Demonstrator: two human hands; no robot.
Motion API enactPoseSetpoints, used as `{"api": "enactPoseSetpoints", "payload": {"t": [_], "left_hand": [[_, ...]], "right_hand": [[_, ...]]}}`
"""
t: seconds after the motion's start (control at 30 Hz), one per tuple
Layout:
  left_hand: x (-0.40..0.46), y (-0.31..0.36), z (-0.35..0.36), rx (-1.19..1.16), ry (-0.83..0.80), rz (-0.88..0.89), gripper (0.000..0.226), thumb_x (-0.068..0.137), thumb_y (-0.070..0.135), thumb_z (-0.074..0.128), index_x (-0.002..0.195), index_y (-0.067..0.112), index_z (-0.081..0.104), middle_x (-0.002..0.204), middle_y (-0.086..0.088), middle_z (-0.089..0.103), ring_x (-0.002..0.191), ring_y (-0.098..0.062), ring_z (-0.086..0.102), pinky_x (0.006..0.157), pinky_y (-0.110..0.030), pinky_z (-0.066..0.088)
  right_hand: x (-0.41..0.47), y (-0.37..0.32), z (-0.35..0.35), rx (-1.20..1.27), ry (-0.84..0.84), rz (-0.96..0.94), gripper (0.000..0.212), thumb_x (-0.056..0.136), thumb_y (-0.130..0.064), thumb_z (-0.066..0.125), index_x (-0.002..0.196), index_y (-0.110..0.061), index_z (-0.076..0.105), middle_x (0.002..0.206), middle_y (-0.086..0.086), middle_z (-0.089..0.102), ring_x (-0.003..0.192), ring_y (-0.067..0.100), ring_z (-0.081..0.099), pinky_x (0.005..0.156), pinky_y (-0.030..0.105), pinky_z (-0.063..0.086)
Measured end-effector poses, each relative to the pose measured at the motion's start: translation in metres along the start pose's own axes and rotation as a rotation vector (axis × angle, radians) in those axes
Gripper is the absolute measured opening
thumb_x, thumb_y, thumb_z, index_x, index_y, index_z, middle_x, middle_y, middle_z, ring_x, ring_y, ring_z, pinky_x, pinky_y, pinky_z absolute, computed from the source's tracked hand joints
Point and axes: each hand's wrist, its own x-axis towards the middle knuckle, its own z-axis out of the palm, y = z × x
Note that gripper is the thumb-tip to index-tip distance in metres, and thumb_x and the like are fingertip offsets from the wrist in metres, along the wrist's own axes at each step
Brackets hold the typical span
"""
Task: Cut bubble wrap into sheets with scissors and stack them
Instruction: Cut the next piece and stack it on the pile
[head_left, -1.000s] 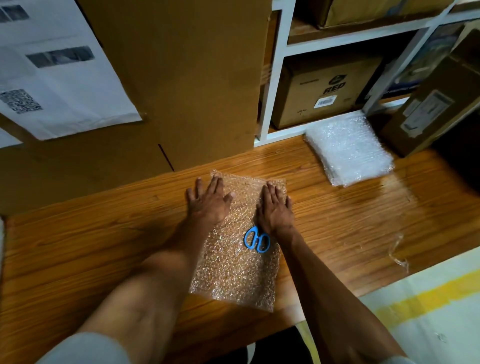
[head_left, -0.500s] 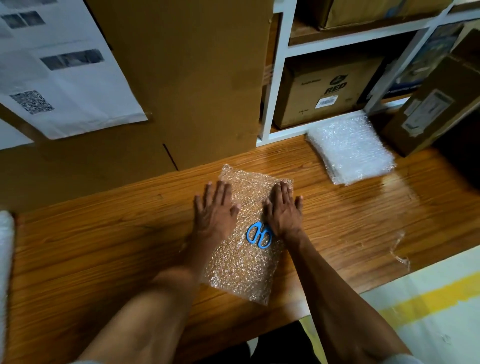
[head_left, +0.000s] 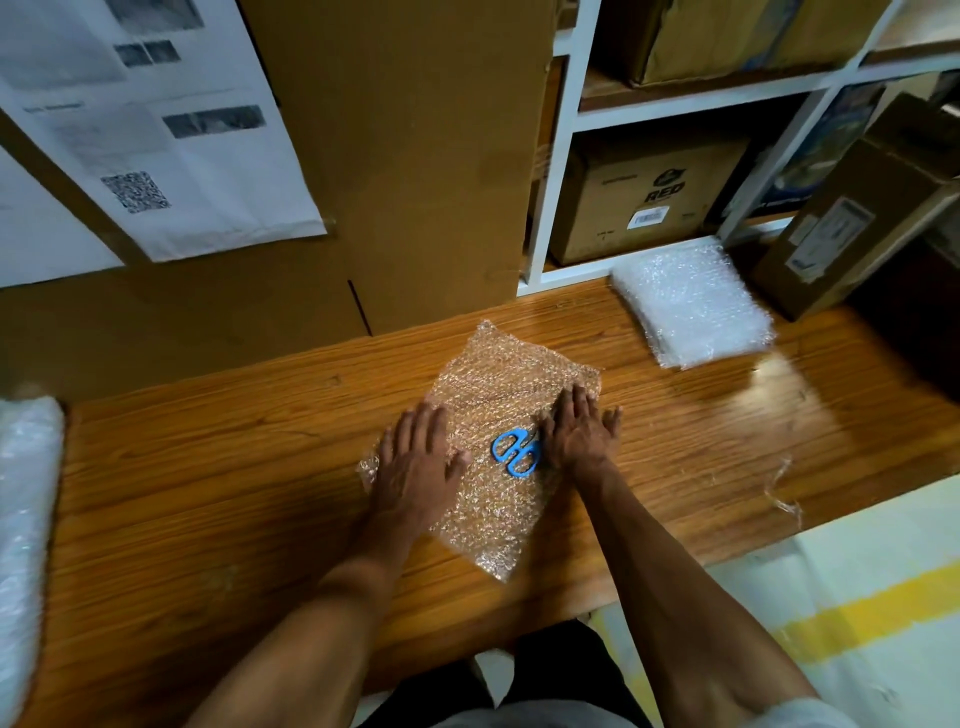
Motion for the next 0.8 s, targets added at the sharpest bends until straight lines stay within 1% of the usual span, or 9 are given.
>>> {"api": "enactPoseSetpoints", "payload": {"t": [0.1,0.2,0.27,0.33,0.47,0.53,0.63,0.73,0.8], "left_hand": [[-0.012,0.003,0.004,0.065,-0.047,0.106,0.087,0.095,0.079,0.025,0.164,0.028,0.012,0.171,-0.004,0.017,0.153,-0.032,0.024,0.121,-0.054,0.021],[-0.004,-0.008,-0.001,0.042,-0.091,0.107,0.078,0.098,0.074,0.029,0.163,0.033,0.015,0.172,0.004,0.012,0.157,-0.029,0.013,0.123,-0.057,0.009],[0.007,-0.018,-0.011,0.066,-0.12,0.123,0.072,0.101,0.064,0.038,0.163,0.037,0.015,0.173,0.007,0.007,0.159,-0.028,0.005,0.123,-0.061,0.0],[0.014,-0.025,-0.024,0.093,-0.131,0.089,0.068,0.102,0.049,0.047,0.162,0.038,0.018,0.173,0.006,0.006,0.159,-0.03,0.001,0.123,-0.065,-0.002],[0.019,-0.028,-0.041,0.117,-0.044,-0.079,0.07,0.095,0.02,0.055,0.159,0.034,0.03,0.172,-0.001,0.014,0.157,-0.033,0.01,0.123,-0.059,0.01],[0.017,-0.022,-0.041,0.068,-0.011,-0.088,0.074,0.095,0.017,0.056,0.161,0.027,0.026,0.172,-0.004,0.014,0.157,-0.032,0.012,0.125,-0.057,0.013],[0.009,-0.004,-0.031,-0.052,-0.068,0.022,0.065,0.107,0.036,0.044,0.164,0.03,0.013,0.173,0.0,0.005,0.159,-0.028,0.007,0.128,-0.052,0.008],[-0.001,0.007,-0.015,-0.04,-0.179,0.039,0.061,0.109,0.051,0.027,0.164,0.036,0.003,0.172,0.004,-0.007,0.159,-0.027,-0.002,0.126,-0.051,0.005],[-0.004,0.005,-0.008,-0.013,-0.208,0.021,0.062,0.108,0.057,0.018,0.163,0.038,-0.004,0.17,0.006,-0.014,0.159,-0.026,-0.009,0.126,-0.053,0.0]], "right_hand": [[-0.011,0.004,0.002,-0.038,0.041,0.052,0.073,0.109,-0.057,0.014,0.168,-0.013,0.009,0.176,0.007,0.002,0.162,0.028,0.006,0.126,0.063,-0.01],[-0.024,0.008,0.001,-0.032,0.099,0.091,0.064,0.111,-0.05,0.024,0.16,-0.01,0.033,0.17,0.013,0.027,0.156,0.035,0.024,0.127,0.061,-0.004],[-0.033,0.008,0.0,-0.066,0.114,0.126,0.056,0.111,-0.045,0.027,0.151,-0.01,0.045,0.16,0.016,0.04,0.151,0.038,0.032,0.128,0.061,0.005],[-0.046,0.004,0.0,-0.112,0.098,0.149,0.055,0.111,-0.043,0.026,0.149,-0.01,0.046,0.158,0.017,0.041,0.15,0.038,0.032,0.126,0.059,0.012],[-0.068,-0.003,0.005,-0.196,0.132,0.125,0.043,0.109,-0.039,0.034,0.136,-0.016,0.058,0.15,0.013,0.048,0.14,0.033,0.039,0.117,0.054,0.027],[-0.066,-0.001,0.007,-0.193,0.148,0.081,0.038,0.106,-0.04,0.044,0.133,-0.019,0.061,0.146,0.011,0.05,0.137,0.032,0.042,0.114,0.052,0.032],[-0.052,0.008,0.007,-0.047,0.158,-0.099,0.05,0.102,-0.034,0.056,0.148,-0.017,0.046,0.156,0.009,0.04,0.145,0.033,0.038,0.119,0.048,0.031],[-0.041,0.019,0.01,-0.008,-0.026,-0.221,0.074,0.107,-0.028,0.053,0.168,-0.022,0.012,0.176,0.001,0.001,0.162,0.027,0.005,0.13,0.048,0.007],[-0.042,0.024,0.015,-0.026,-0.09,-0.231,0.073,0.109,-0.032,0.048,0.169,-0.026,0.006,0.176,-0.003,-0.007,0.163,0.023,0.002,0.129,0.05,0.01]]}}
